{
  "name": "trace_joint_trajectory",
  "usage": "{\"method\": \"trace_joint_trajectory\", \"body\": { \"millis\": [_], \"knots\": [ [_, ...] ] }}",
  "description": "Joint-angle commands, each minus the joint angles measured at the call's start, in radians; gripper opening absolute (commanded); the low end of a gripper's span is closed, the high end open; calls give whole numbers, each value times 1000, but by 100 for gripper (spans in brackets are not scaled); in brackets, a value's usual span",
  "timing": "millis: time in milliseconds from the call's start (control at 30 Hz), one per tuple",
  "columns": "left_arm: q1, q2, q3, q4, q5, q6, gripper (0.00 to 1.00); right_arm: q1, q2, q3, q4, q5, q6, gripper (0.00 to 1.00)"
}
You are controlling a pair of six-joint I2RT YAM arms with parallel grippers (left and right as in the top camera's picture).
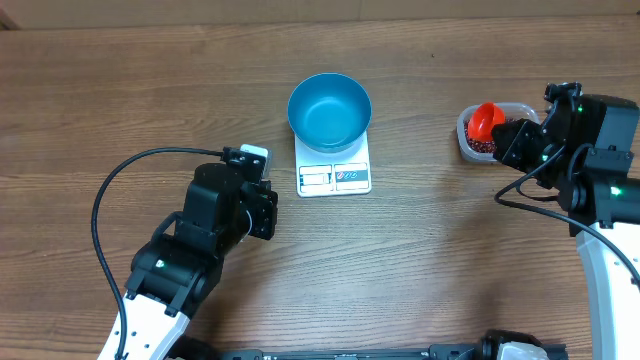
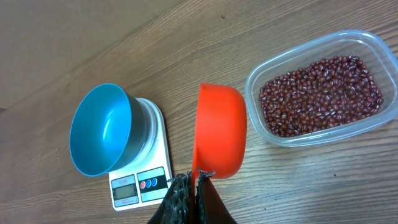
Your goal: Scoop item into bowl and weigh 150g on scale
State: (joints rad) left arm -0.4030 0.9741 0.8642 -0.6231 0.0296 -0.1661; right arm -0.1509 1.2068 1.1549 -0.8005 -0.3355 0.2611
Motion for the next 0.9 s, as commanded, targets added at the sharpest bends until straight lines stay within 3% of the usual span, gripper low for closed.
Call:
{"method": "trace_joint_trajectory", "body": {
  "millis": [0, 233, 567, 867],
  "knots": [
    [5, 19, -10, 3, -6, -17, 4, -4, -16, 26, 6, 6, -5, 4],
    [5, 43, -10, 0, -6, -8, 4, -4, -16, 26, 5, 13, -5, 4],
    [5, 107, -10, 8, 20, 231, 4, -4, -16, 26, 6, 13, -5, 4],
    [4, 134, -10, 74, 58, 237, 5, -4, -16, 26, 6, 14, -5, 4]
  ]
}}
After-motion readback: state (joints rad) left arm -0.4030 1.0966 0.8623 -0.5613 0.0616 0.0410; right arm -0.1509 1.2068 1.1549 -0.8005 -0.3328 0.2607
